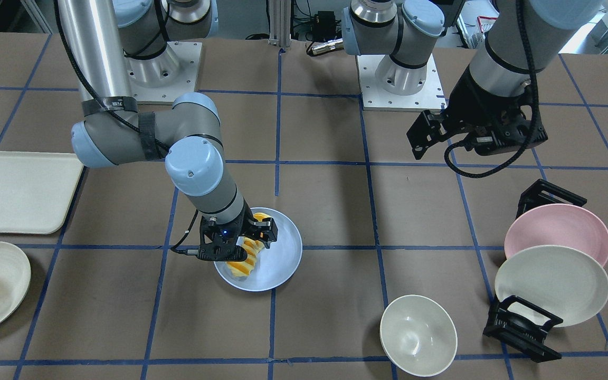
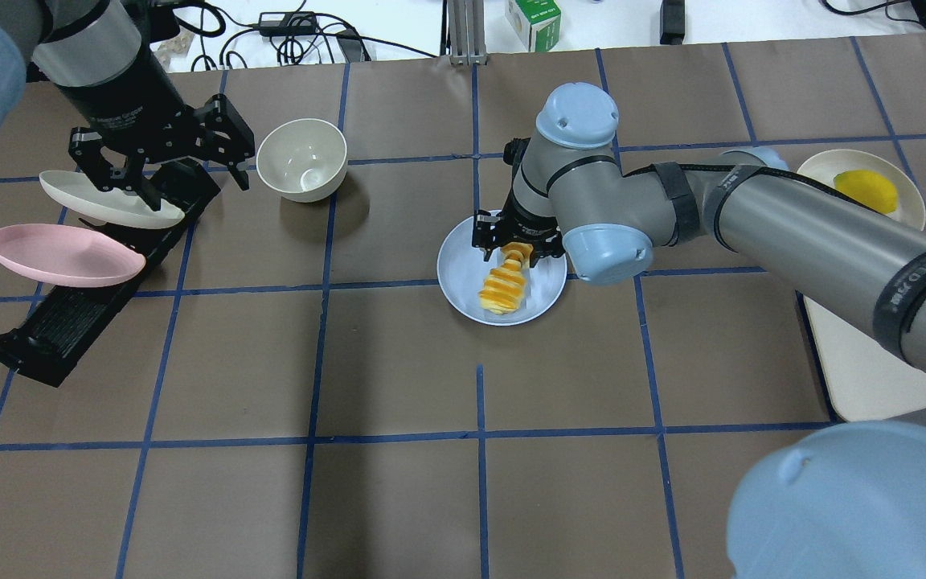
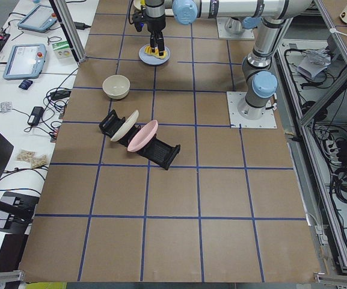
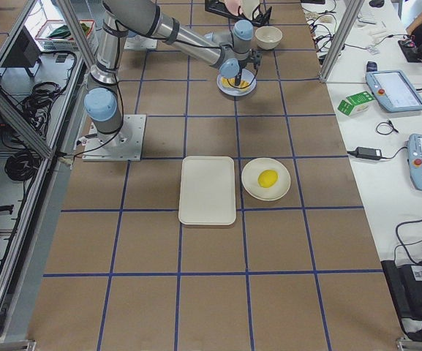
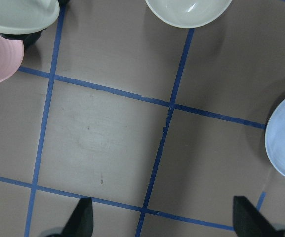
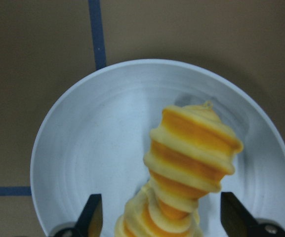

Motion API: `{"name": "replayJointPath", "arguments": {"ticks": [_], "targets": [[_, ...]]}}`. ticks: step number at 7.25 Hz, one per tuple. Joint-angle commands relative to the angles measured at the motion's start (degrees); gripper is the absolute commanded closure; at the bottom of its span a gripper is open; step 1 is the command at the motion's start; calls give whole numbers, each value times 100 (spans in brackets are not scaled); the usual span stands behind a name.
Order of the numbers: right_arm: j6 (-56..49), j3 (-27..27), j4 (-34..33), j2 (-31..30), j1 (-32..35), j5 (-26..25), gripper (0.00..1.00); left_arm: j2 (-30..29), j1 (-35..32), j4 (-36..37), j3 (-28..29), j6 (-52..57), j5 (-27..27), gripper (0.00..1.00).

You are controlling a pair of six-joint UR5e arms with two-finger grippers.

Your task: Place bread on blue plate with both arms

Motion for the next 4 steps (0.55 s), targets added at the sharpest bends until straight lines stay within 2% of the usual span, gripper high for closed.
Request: {"name": "replayJointPath", "arguments": {"ticks": [1,2,3,4], "targets": [[-18,-543,677,-164,-121,-41,0,409,-5,-5,-402,384,23,0],[-200,-1087,1613,-418,-313,-363,0,576,-5,47,-552,402,32,0],[-750,-1362,2397,-690,-663,-627,0,664,3,82,-606,411,32,0],[-1130,-1260,3075,-1275,-997,-813,0,657,82,83,-572,420,58,0]]}}
